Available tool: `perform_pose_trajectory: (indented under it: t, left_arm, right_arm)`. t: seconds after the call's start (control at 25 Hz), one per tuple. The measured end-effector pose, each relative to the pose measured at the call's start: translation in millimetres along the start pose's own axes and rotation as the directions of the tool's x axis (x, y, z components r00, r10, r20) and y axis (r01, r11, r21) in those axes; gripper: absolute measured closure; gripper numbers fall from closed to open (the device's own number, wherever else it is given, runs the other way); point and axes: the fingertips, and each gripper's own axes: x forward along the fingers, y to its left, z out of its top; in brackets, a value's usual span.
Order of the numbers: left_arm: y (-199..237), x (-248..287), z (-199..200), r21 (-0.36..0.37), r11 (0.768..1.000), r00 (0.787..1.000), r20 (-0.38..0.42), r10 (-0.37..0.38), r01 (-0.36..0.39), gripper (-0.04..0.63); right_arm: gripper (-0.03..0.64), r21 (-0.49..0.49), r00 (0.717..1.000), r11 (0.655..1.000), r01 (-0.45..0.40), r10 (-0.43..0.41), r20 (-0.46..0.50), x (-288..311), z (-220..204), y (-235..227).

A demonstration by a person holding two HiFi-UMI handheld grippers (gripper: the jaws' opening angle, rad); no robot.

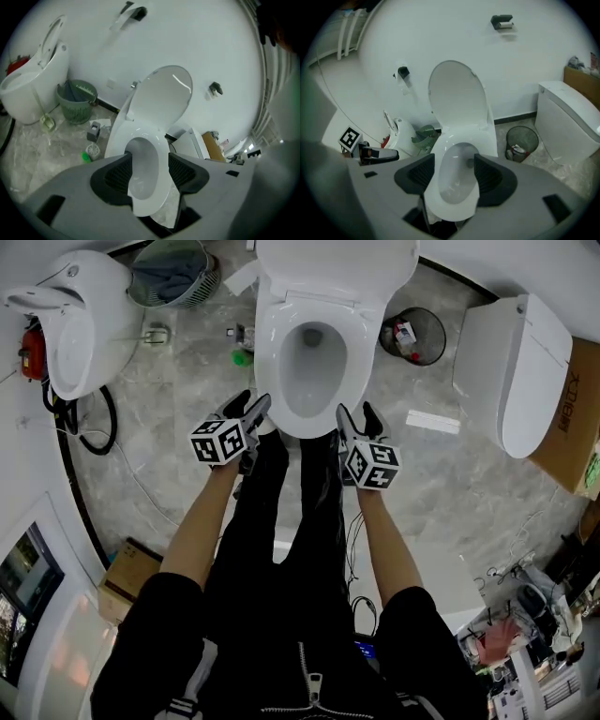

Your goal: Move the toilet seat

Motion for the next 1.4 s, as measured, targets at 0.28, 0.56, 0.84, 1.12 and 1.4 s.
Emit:
perform_pose_trajectory:
  t: [0.28,0.56,0.84,1.12,1.4]
  left_arm:
    - [59,39,-69,-0.093,0.992,0.991,-0.117,0.069,-0.081,0.341]
    - [99,82,-123,-0.114,0.987,0.971,-0.222,0.084,-0.111,0.292]
    - [122,110,-139,-0.222,0.967,0.977,-0.196,0.083,-0.127,0.290]
    - [129,118,-133,-0.283,0.946,0.978,-0.174,0.113,-0.160,0.348]
    - [120,103,-127,-0.255,0.950,0.977,-0.161,0.140,-0.178,0.383]
  right_arm:
    - [0.331,0.069,0.988,0.997,0.045,-0.034,-0.153,53,-75,-44]
    - [0.305,0.212,0.964,0.970,0.122,-0.065,-0.258,91,-136,-90]
    - [0.295,0.428,0.962,0.895,0.123,-0.002,-0.272,113,-174,-105]
    - [0.371,0.560,0.969,0.823,0.093,0.054,-0.241,124,-183,-112]
    - [0.383,0.595,0.961,0.794,0.123,0.054,-0.271,113,-176,-106]
